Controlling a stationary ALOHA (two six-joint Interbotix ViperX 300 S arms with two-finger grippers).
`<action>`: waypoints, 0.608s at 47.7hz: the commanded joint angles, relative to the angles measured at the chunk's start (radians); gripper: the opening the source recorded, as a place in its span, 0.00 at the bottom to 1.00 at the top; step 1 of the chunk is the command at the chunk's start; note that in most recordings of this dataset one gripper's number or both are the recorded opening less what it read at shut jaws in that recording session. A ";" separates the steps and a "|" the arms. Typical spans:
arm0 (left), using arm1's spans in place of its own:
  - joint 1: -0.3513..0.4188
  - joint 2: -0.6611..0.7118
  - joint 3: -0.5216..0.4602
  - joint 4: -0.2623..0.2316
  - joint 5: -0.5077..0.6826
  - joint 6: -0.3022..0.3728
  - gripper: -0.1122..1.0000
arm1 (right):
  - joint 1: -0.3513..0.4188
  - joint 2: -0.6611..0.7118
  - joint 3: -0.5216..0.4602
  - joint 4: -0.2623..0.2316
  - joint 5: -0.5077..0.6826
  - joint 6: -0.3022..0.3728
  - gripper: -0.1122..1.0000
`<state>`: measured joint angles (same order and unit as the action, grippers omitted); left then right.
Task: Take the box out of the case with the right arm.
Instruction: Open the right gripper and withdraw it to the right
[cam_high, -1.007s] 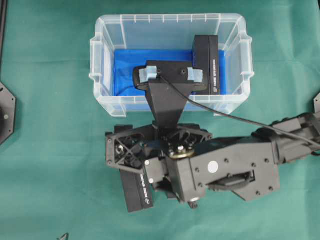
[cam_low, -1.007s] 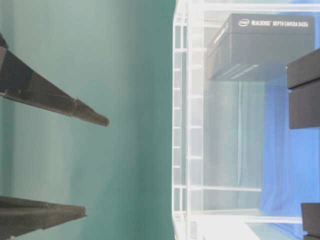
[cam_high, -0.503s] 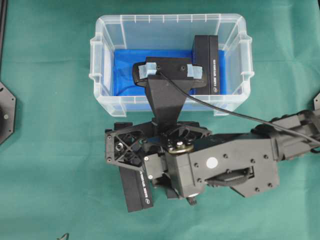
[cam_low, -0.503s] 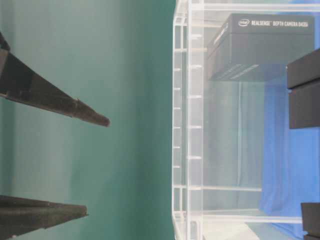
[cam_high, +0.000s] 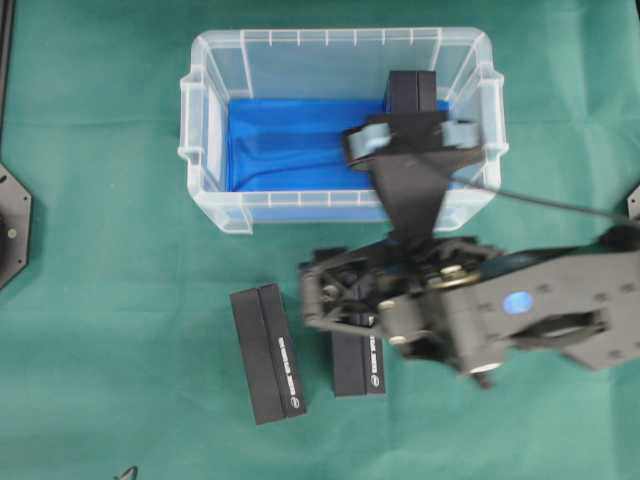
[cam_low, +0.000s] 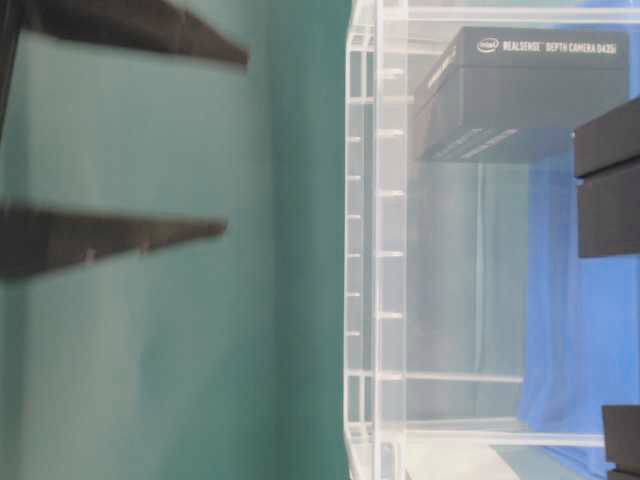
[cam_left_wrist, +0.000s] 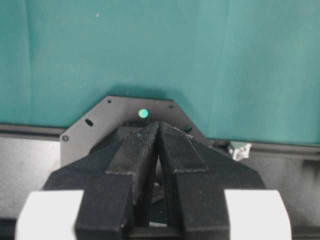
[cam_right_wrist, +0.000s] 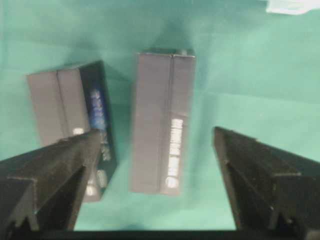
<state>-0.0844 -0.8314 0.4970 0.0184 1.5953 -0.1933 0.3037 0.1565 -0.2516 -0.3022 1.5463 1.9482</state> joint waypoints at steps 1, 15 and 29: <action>-0.002 0.006 -0.011 0.003 -0.002 0.000 0.10 | 0.011 -0.112 0.101 0.003 -0.054 0.021 0.92; -0.002 0.005 -0.008 0.009 -0.002 0.000 0.10 | 0.084 -0.387 0.448 0.015 -0.107 0.115 0.92; 0.000 -0.002 0.003 0.012 -0.002 0.000 0.10 | 0.132 -0.626 0.652 0.052 -0.048 0.155 0.90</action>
<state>-0.0844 -0.8345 0.5077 0.0276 1.5953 -0.1933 0.4310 -0.4264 0.3896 -0.2500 1.4864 2.1062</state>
